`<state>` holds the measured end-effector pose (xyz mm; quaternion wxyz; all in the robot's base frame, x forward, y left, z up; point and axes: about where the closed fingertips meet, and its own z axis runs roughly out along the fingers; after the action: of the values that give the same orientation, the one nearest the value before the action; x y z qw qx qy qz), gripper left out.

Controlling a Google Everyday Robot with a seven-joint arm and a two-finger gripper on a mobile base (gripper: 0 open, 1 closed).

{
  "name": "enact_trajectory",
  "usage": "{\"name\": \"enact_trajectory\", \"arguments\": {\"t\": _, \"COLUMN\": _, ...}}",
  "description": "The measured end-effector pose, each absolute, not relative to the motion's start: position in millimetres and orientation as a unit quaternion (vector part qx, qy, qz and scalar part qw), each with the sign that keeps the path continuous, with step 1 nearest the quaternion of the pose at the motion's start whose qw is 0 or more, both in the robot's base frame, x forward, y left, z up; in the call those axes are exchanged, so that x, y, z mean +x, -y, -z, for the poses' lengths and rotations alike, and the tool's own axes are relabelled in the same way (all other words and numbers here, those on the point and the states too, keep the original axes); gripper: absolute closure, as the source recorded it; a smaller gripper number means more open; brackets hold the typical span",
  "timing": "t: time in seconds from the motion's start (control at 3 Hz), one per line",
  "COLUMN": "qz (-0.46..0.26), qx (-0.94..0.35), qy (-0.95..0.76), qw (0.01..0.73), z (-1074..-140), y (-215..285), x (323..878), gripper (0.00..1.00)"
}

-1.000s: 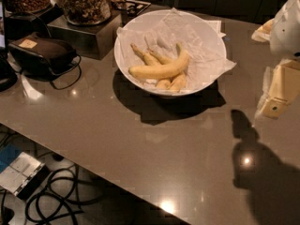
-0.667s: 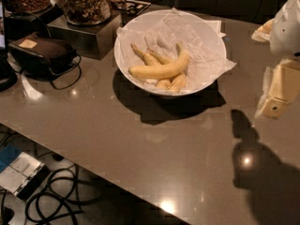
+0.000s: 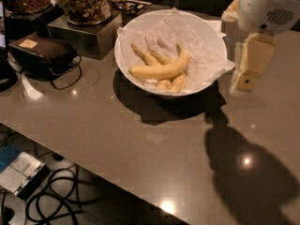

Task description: Pick banana from white bowl

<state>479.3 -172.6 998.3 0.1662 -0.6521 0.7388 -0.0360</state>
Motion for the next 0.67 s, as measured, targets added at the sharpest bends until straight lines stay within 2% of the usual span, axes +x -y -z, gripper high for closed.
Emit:
{"name": "enact_trajectory", "arguments": {"t": 0.33, "qz": 0.052, "qx": -0.686, "qy": -0.707, "qw": 0.167, "z": -1010.6, "y": 144.5, "x": 499.5, "gripper": 0.0}}
{"name": "enact_trajectory", "arguments": {"t": 0.67, "qz": 0.056, "qx": -0.685, "qy": -0.704, "qw": 0.176, "z": -1014.6, "y": 140.6, "x": 502.1, "gripper": 0.0}}
